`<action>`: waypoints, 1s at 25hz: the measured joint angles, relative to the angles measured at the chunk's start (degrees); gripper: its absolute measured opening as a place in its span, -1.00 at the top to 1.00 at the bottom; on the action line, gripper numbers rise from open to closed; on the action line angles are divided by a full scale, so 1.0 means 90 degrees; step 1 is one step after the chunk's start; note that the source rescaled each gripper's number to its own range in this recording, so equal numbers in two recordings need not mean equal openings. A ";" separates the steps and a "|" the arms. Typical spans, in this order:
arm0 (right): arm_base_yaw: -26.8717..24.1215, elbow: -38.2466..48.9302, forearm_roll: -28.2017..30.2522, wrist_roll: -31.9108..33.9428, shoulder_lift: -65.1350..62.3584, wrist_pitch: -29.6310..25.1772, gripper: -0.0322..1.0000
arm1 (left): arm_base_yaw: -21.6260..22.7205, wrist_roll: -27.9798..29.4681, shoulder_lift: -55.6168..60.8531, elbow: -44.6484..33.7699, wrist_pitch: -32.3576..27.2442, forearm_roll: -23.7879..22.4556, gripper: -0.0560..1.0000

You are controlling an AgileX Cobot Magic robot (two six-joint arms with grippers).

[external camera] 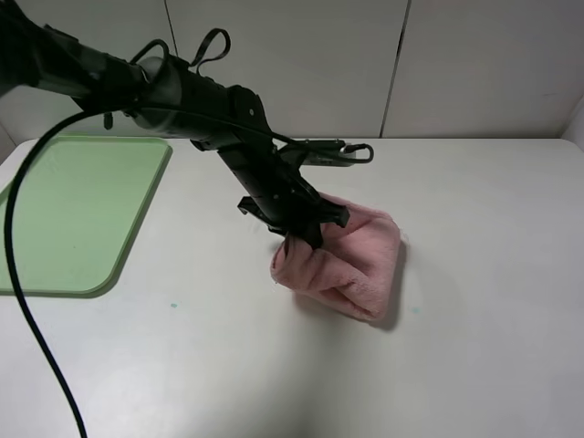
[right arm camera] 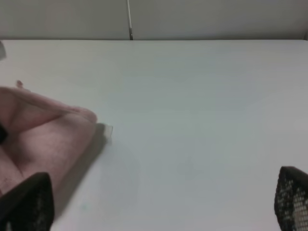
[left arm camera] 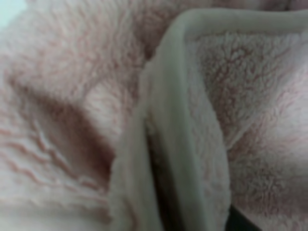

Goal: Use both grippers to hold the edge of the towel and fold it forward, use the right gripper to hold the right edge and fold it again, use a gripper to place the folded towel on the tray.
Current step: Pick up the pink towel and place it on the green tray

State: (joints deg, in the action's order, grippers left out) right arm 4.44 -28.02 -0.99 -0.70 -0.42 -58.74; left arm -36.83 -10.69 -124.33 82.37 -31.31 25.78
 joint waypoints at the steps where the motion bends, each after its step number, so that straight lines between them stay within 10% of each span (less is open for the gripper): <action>1: 0.0000 0.0000 0.0000 0.0000 0.0000 0.0000 -1.00 | 0.0068 0.0048 0.0061 0.0000 -0.0032 -0.0115 0.63; 25: 0.0000 0.0000 -0.0006 0.0000 0.0000 0.0000 -1.00 | 0.2326 0.0430 0.0806 0.0000 -0.1474 -0.1862 0.63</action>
State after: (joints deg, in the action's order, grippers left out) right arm 4.44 -28.02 -1.04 -0.70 -0.42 -58.74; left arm -15.90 -6.82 -117.08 82.37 -44.58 9.02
